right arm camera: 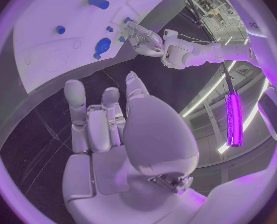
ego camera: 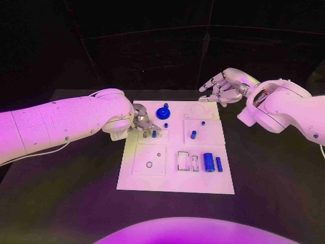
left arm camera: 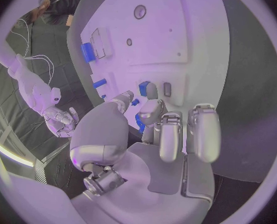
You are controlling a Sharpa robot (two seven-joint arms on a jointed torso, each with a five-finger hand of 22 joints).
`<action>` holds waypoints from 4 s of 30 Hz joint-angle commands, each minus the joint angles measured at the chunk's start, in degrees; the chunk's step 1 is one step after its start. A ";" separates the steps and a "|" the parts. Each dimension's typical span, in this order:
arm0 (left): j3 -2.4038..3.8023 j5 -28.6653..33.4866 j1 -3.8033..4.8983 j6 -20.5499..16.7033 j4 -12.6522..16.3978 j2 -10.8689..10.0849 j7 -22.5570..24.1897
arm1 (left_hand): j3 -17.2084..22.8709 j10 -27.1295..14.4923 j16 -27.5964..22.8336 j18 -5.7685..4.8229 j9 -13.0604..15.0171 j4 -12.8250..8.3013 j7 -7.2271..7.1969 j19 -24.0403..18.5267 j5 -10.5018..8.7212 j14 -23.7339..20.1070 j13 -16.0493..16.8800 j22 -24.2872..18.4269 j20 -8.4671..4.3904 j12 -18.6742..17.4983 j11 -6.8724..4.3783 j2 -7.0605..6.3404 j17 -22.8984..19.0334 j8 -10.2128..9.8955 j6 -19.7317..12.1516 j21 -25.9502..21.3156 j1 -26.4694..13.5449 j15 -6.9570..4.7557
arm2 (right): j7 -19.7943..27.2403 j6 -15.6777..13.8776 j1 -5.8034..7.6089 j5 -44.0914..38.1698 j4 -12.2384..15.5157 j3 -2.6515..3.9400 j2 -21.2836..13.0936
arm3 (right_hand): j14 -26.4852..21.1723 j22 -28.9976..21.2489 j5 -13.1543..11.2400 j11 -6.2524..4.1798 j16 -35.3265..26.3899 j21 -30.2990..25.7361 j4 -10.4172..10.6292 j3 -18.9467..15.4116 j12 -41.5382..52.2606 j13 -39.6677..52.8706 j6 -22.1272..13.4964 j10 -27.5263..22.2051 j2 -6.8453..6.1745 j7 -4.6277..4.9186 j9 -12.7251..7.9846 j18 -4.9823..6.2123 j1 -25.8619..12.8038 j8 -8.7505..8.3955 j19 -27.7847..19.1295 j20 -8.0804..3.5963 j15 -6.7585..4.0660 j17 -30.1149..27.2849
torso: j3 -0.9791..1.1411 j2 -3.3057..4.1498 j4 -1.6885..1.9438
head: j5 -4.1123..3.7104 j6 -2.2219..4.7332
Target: Assemble the parts on the task board
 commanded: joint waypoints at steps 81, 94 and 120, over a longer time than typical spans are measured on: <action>3.60 -8.34 1.44 17.39 -25.63 11.62 2.41 | -9.75 -6.33 0.17 1.04 -2.73 2.07 1.93 -0.83 -5.11 6.06 -9.46 -3.90 0.86 -6.68 1.70 3.26 15.09 -2.37 -3.71 -4.88 10.45 1.06 | 0.56 -2.00 0.11 -2.27 -1.06 0.05 1.19 | 1.30 -0.44 0.75 -0.15 -0.54 -0.68 -0.22 -0.38 -1.64 -1.59 -0.41 -1.09 0.41 -0.34 -0.04 1.19 0.50 0.49 -0.25 -0.07 -0.42 -0.03 | 0.03 0.09 -0.07 | 0.51 -0.15; 3.57 -8.34 1.22 16.36 -25.96 11.88 3.01 | -10.02 -6.44 0.17 1.09 -3.20 1.25 1.97 -0.89 -5.02 6.06 -9.80 -4.06 0.87 -6.65 1.72 4.93 15.09 -2.55 -3.58 -5.12 12.76 1.07 | 0.52 -1.96 0.11 -2.27 -1.10 0.05 1.20 | 1.34 -0.54 1.27 -0.17 -0.61 -0.80 -0.34 -0.38 -1.69 -1.74 -0.45 -1.09 0.55 -0.35 -0.04 1.19 0.75 0.58 -0.17 -0.10 -0.45 -0.03 | 0.03 0.08 -0.07 | 0.39 -0.18; 3.57 -8.33 1.01 16.16 -26.34 12.11 4.50 | 2.83 -7.93 0.17 1.13 -5.57 -7.87 2.03 -0.91 -3.94 6.06 -12.19 -3.96 0.63 -8.45 1.56 8.13 15.09 -4.89 -4.82 -5.56 25.12 0.89 | 0.43 -1.64 0.11 -2.27 -1.09 0.05 1.25 | 1.38 -0.45 1.73 -0.18 -0.62 -0.80 -0.39 -0.42 -1.34 -1.50 -0.49 -0.85 0.62 -0.36 -0.04 1.17 0.85 0.64 -0.03 -0.12 -0.46 0.02 | 0.04 0.08 -0.02 | 0.23 -0.34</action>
